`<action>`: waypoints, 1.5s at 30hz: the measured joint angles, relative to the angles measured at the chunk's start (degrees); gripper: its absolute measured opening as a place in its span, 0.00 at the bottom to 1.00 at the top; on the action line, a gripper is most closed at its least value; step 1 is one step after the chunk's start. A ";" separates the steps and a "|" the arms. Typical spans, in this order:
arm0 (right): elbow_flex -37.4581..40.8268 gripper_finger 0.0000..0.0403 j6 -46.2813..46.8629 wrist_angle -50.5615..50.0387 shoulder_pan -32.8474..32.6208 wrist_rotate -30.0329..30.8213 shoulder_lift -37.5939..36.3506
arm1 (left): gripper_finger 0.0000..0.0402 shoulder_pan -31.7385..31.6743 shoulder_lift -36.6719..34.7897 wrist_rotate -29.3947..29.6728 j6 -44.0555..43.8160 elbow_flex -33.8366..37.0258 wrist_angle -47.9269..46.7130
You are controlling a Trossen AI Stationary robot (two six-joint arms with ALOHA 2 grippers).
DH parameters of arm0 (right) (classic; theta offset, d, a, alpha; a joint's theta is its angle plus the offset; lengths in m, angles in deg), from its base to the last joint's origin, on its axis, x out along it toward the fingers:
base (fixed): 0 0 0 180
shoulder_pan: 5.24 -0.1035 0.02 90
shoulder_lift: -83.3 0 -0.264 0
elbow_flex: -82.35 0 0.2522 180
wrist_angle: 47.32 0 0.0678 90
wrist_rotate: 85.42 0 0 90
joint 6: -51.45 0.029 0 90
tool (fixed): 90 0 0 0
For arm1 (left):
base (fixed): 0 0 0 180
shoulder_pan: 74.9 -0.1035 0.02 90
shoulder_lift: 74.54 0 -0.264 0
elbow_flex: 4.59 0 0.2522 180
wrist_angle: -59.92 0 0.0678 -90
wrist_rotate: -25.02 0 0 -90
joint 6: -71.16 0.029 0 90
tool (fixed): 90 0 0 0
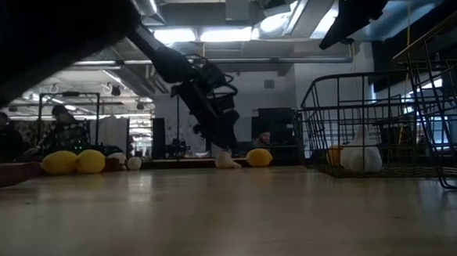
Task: Sort produce into baskets
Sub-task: Put the white garlic into the middle wire basket
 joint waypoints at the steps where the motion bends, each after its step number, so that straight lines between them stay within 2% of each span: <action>1: 0.00 0.54 0.00 -0.01 0.00 0.01 0.00 | 0.72 0.04 -0.33 -1.14 0.80 0.00 -0.88; 4: 0.00 0.54 0.00 -0.01 0.00 0.00 0.00 | 0.72 0.02 -0.53 -4.28 2.50 0.02 -3.18; 24: -0.02 0.54 0.24 0.00 0.00 0.00 0.02 | 0.72 0.21 0.93 -6.03 9.51 3.69 -2.63; 28: -0.02 0.54 0.24 0.02 0.02 0.00 0.02 | 0.65 0.26 1.63 -6.86 10.05 3.72 -3.16; 36: -0.02 0.54 0.24 0.00 0.00 0.02 0.02 | 0.41 0.31 1.43 -7.01 10.02 3.69 -2.95; 39: -0.02 0.54 0.24 0.00 0.00 0.00 0.02 | 0.38 0.44 0.32 -6.94 9.32 3.69 -4.94; 45: -0.02 0.54 0.24 0.00 0.00 0.00 0.02 | 0.40 1.66 -5.38 -6.86 9.22 3.69 -9.53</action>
